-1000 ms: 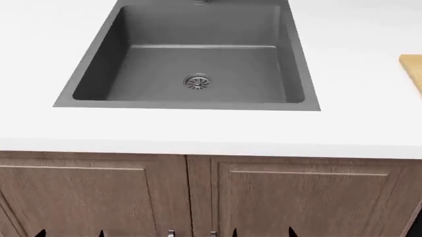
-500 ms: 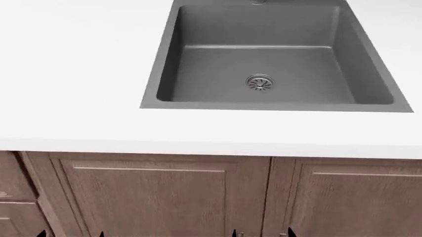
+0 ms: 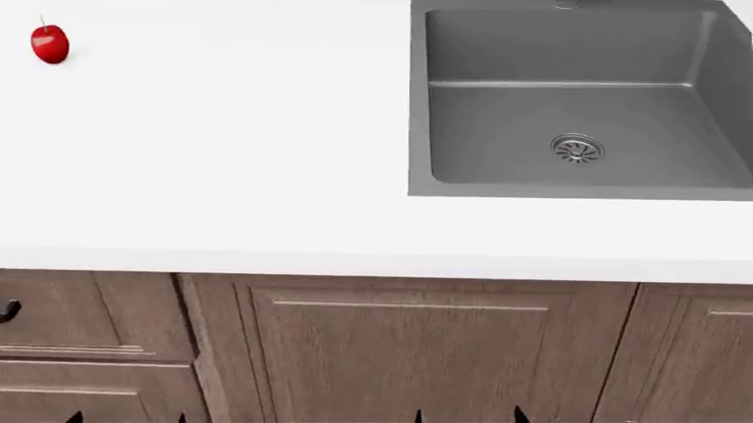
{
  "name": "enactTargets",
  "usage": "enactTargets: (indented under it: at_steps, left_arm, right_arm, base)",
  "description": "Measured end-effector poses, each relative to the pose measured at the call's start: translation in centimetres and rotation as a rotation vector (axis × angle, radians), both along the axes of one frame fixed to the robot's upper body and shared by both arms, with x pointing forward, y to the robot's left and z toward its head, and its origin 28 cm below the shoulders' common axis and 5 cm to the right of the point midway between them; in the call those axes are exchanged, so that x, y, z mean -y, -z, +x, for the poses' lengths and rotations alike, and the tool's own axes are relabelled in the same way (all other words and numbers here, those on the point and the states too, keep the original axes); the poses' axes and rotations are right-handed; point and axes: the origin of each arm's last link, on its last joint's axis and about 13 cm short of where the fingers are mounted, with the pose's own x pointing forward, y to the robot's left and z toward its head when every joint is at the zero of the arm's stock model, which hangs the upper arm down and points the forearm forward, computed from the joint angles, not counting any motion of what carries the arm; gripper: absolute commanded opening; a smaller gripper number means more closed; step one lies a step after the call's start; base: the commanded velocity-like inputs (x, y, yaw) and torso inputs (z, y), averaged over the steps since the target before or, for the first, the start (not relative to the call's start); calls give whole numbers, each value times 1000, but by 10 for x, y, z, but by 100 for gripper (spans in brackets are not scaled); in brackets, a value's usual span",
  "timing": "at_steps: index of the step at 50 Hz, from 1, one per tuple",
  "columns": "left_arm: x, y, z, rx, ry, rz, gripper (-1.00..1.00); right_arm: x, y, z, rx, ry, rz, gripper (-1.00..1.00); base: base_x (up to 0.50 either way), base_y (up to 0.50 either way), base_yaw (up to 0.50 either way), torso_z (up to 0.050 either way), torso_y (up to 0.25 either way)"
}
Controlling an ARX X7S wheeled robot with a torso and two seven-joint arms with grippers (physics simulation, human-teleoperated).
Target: Place the cherry and the sweet potato on separate cutting boards.
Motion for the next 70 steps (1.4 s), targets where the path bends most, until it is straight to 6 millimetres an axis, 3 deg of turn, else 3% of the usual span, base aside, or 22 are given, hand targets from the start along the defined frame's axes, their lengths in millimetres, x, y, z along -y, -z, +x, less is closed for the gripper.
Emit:
enactTargets:
  at_steps: [30, 60, 70]
  left_arm:
    - [1, 1, 0, -14, 1, 4, 100]
    - [0, 1, 0, -28, 0, 18, 100]
    - [0, -2, -2, 7, -3, 39, 100]
  right_arm:
    - [1, 0, 0, 0, 6, -6, 100]
    - [1, 0, 0, 14, 20, 20, 100]
    - [1, -1, -1, 12, 22, 21, 100]
  base:
    - [0, 494, 0, 0, 0]
    - [0, 0, 0, 0, 0]
    - [0, 0, 0, 46, 0]
